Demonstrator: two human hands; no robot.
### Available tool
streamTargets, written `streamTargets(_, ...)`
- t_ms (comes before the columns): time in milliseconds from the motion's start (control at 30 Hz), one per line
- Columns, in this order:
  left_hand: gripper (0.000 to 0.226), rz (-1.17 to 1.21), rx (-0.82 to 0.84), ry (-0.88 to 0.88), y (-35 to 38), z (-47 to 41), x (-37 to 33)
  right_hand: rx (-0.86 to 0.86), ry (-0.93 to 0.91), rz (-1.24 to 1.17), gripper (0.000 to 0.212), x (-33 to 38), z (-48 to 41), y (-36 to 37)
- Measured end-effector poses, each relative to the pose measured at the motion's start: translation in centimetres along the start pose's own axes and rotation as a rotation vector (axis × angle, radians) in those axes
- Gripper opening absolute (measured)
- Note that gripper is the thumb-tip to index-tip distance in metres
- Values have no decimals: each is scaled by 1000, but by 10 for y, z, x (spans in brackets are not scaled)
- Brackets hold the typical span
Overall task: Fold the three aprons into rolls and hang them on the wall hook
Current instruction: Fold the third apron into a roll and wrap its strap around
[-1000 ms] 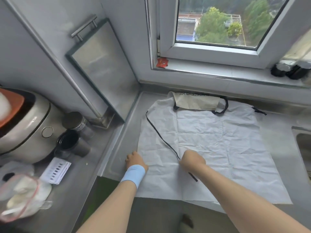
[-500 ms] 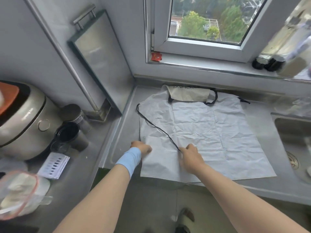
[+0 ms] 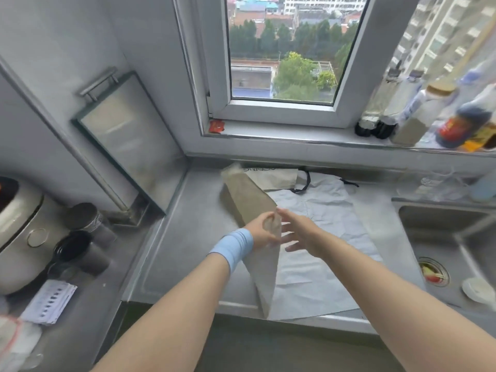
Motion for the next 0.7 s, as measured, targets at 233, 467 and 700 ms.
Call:
streamTargets(233, 41, -96, 407, -262, 83, -29, -19, -122, 144, 217, 16, -55, -11, -87)
streamTargets(467, 37, -314, -251, -263, 71, -64, 22, -158, 144, 567, 17, -100, -35, -103)
streamTargets(700, 65, -777, 60, -340, 87, -55, 58, -248, -250, 1208, 73, -83, -46, -90)
Point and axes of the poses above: each hand's wrist, its own z-axis away from the middle knuckle, its own y-axis out of the palm, x = y × z, the point moved 3 cm from there along -z, towards the middle knuckle, and after that the axes turned 4 degrees about -z, right-handed, at the moved point
